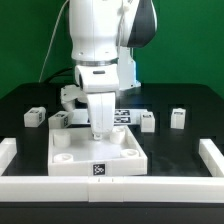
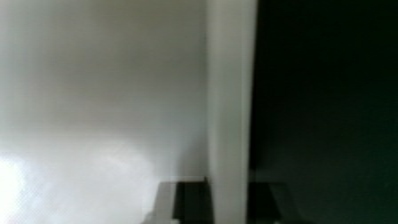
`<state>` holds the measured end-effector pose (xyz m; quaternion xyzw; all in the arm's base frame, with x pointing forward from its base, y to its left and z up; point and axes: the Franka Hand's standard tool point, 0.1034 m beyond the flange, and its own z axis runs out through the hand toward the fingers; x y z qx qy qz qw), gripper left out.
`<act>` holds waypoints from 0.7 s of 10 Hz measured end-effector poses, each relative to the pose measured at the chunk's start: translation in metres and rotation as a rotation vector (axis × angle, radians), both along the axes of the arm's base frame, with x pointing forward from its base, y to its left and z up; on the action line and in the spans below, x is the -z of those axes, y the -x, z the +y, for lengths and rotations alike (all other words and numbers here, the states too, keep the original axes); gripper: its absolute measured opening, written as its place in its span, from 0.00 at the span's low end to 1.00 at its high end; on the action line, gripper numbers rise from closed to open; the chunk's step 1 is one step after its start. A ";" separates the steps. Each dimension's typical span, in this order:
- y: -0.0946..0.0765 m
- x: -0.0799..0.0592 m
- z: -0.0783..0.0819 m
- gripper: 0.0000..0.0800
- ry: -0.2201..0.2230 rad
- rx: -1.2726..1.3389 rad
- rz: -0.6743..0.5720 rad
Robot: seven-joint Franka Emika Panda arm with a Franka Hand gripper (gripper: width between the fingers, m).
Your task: Assemble one leg
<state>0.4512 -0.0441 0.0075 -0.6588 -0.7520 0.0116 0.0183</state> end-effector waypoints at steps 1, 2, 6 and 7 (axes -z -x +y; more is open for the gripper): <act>-0.002 0.000 0.016 0.08 -0.006 0.031 -0.003; -0.004 -0.001 0.033 0.08 -0.012 0.056 -0.005; -0.026 0.000 0.089 0.08 -0.030 0.131 -0.014; -0.032 -0.001 0.101 0.08 -0.030 0.152 -0.013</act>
Offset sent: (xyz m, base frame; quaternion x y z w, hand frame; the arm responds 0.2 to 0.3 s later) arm 0.0248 0.0603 -0.0015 0.0065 0.0042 0.0385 0.9992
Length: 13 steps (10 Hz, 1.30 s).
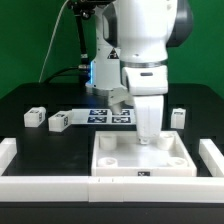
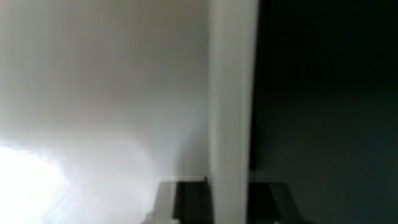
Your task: Assemble one leg
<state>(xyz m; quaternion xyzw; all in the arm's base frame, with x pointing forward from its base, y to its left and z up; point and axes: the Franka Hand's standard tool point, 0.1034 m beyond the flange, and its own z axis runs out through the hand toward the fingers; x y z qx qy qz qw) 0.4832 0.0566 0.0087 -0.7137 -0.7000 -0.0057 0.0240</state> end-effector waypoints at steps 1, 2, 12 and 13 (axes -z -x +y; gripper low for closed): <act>-0.006 -0.001 0.009 0.08 0.000 0.013 -0.001; -0.011 -0.002 0.018 0.08 -0.001 0.016 0.000; -0.019 0.000 0.020 0.72 -0.001 0.011 0.003; -0.019 0.000 0.020 0.79 -0.001 0.011 0.003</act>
Offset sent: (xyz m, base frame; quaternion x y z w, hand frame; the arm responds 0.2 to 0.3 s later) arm 0.0191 0.0186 0.0030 -0.0013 -0.0061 0.0037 1.0000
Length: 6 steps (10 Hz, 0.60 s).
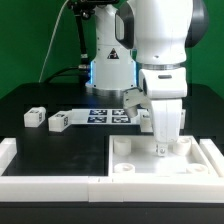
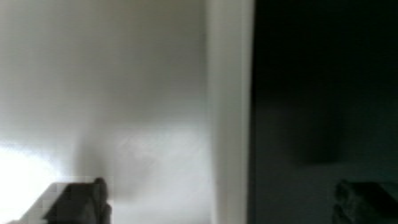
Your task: Assemble one leg
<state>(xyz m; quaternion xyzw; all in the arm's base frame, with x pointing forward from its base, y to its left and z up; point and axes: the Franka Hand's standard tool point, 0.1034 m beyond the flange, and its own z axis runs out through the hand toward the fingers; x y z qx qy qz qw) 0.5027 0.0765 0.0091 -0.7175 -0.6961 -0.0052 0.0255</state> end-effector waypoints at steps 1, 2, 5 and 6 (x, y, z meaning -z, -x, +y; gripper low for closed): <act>0.000 0.000 0.000 0.80 0.000 0.000 0.000; 0.000 0.000 0.000 0.80 0.000 0.000 0.000; 0.007 -0.008 0.000 0.81 0.006 0.029 -0.001; 0.015 -0.019 0.004 0.81 0.014 0.058 -0.005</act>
Offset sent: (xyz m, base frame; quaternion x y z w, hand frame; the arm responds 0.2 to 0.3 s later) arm 0.0000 0.0000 0.0000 0.0000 0.0000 0.0000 1.0000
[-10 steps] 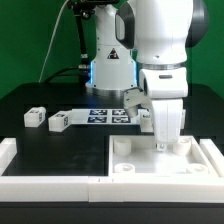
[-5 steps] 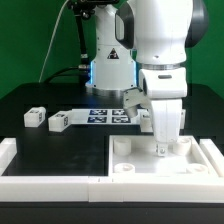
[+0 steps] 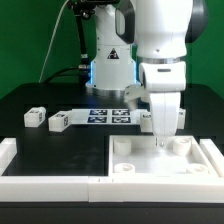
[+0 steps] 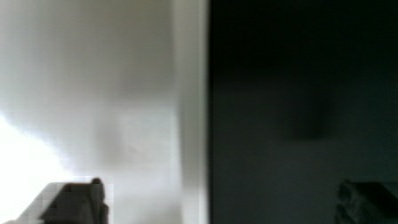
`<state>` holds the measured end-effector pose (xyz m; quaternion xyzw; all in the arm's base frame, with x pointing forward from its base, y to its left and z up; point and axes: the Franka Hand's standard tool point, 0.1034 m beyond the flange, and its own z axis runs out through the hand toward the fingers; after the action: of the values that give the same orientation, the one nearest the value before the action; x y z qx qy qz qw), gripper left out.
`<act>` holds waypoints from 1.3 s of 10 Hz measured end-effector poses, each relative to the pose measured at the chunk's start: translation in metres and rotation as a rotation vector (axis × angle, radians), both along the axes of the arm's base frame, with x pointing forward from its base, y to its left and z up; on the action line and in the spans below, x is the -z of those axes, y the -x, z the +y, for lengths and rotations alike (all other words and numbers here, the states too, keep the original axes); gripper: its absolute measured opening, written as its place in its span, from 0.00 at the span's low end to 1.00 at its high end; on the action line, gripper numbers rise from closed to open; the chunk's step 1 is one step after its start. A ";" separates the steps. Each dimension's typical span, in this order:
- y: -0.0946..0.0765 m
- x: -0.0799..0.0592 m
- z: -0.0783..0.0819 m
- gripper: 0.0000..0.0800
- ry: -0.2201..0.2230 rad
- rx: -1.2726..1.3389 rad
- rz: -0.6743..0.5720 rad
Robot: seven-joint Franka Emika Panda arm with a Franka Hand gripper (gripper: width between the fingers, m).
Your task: Assemble one leg
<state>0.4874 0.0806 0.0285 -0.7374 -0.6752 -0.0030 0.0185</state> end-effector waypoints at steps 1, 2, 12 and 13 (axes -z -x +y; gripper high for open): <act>0.010 -0.011 0.003 0.81 0.008 0.014 -0.005; 0.020 -0.019 0.003 0.81 0.015 0.033 -0.006; 0.044 -0.018 0.013 0.81 0.025 0.768 0.022; 0.048 -0.017 0.013 0.81 0.024 0.872 0.036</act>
Offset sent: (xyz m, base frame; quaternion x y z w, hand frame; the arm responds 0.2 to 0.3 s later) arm 0.0000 0.0000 0.0000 0.0000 0.0000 0.0000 1.0000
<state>0.4398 0.0936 0.0454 -0.9537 -0.3000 0.0101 0.0186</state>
